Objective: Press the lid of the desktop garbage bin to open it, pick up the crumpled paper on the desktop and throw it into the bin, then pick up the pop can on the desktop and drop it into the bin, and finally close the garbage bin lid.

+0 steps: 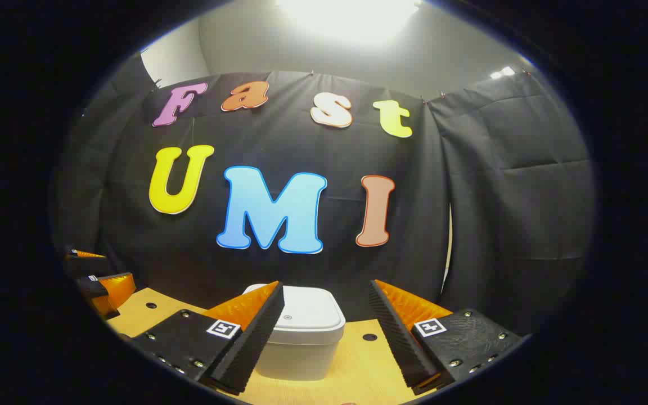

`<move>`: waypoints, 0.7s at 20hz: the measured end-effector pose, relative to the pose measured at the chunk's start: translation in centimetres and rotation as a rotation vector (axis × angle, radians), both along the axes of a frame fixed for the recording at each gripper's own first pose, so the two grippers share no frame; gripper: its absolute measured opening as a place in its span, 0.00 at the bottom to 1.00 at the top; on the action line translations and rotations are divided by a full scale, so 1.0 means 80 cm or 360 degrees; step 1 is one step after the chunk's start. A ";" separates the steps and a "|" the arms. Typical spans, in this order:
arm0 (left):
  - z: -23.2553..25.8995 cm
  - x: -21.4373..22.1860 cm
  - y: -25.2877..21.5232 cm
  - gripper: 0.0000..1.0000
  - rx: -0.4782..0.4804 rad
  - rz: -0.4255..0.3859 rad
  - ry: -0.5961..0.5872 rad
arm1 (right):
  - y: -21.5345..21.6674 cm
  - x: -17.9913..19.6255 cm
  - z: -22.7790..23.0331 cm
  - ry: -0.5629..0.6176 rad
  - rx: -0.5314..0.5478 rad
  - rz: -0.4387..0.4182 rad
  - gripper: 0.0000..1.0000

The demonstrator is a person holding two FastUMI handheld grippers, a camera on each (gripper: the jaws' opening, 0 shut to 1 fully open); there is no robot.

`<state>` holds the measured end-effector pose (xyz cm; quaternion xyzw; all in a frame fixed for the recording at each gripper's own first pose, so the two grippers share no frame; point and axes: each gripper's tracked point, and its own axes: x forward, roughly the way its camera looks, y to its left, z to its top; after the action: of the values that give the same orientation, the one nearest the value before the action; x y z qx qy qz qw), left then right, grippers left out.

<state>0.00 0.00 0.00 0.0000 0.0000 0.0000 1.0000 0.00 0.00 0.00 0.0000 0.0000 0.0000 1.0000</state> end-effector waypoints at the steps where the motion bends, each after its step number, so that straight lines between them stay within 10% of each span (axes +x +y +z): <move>1: 0.000 0.003 0.003 0.96 -0.0018 0.0010 0.0009 | 0.001 0.002 -0.002 0.0021 0.0013 0.0018 0.96; 7: 0.008 0.005 -0.006 0.95 -0.0047 0.0014 0.0000 | -0.003 0.008 -0.009 0.0081 0.0042 0.0065 0.93; 14: 0.019 0.002 -0.016 0.95 -0.0027 0.0012 -0.0027 | -0.008 0.010 -0.027 0.0206 0.0130 0.0075 0.27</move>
<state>0.16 -1.29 1.49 -0.0084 -0.0086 0.0036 0.9999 0.78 -0.60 -2.15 0.0407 0.0648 0.0235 0.9968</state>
